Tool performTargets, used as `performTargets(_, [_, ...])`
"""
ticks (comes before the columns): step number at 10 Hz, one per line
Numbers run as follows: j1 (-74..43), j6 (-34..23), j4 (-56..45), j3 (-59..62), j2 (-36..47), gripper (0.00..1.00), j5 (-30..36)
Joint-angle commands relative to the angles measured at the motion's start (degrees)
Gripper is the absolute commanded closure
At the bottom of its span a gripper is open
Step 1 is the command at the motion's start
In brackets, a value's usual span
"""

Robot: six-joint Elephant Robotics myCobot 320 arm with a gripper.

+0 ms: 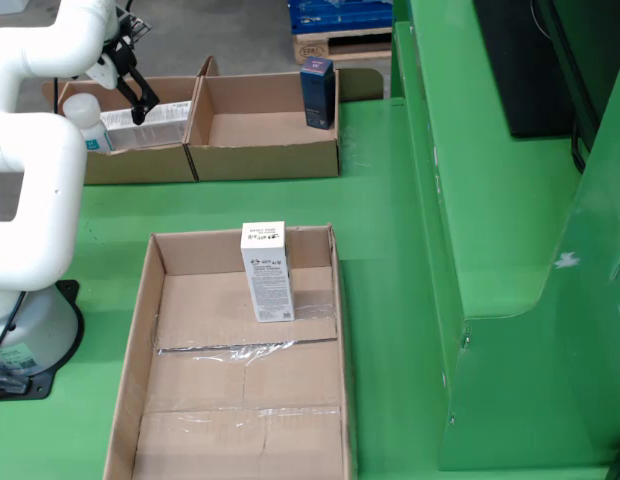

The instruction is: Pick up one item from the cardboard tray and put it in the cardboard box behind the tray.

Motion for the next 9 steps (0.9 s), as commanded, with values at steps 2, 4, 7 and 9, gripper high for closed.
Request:
performTargets(2, [2.56, 2.62, 1.83, 1.49, 3.12, 0.0, -4.31])
performTargets(4, [4.13, 3.82, 2.9, 1.49, 6.15, 0.0, -8.92])
performTargets(7, [7.2, 7.01, 1.18, 1.49, 13.63, 0.0, -19.21])
performTargets(9, [8.34, 9.48, 0.82, 1.49, 17.05, 0.0, -25.02])
